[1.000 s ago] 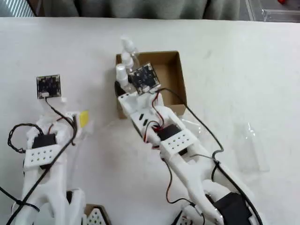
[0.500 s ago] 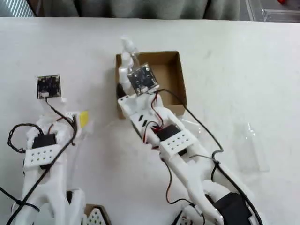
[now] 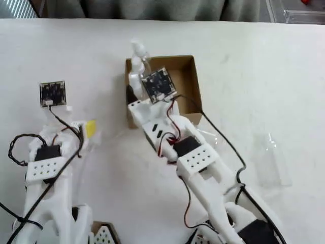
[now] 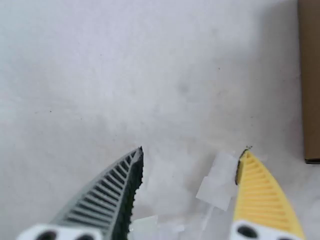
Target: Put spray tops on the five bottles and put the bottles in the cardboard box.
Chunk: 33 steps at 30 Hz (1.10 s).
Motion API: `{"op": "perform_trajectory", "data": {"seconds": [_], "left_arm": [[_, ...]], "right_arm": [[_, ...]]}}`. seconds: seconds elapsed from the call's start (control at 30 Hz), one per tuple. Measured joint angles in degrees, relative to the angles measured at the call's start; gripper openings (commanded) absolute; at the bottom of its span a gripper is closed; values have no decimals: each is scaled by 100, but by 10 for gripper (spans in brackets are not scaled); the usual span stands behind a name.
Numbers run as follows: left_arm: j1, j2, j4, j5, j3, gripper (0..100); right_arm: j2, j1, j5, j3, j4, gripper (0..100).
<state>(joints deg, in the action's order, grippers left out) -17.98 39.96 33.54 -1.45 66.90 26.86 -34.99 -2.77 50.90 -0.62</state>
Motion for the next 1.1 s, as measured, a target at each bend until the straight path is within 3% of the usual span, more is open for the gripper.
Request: {"op": "perform_trajectory", "data": {"seconds": [0.33,0.5,0.57,0.83,1.1], "left_arm": [[0,0,0,0,0,290],[0,0,0,0,0,290],[0,0,0,0,0,290],[0,0,0,0,0,290],[0,0,-35,0,141,290]], "right_arm": [[1846,-141,0,0,-2040,162],[3218,193,0,0,-3710,17],[3745,404,0,0,-4264,26],[4949,1899,-44,0,-6040,16],[4281,3868,-993,-9,-6541,16]]}}
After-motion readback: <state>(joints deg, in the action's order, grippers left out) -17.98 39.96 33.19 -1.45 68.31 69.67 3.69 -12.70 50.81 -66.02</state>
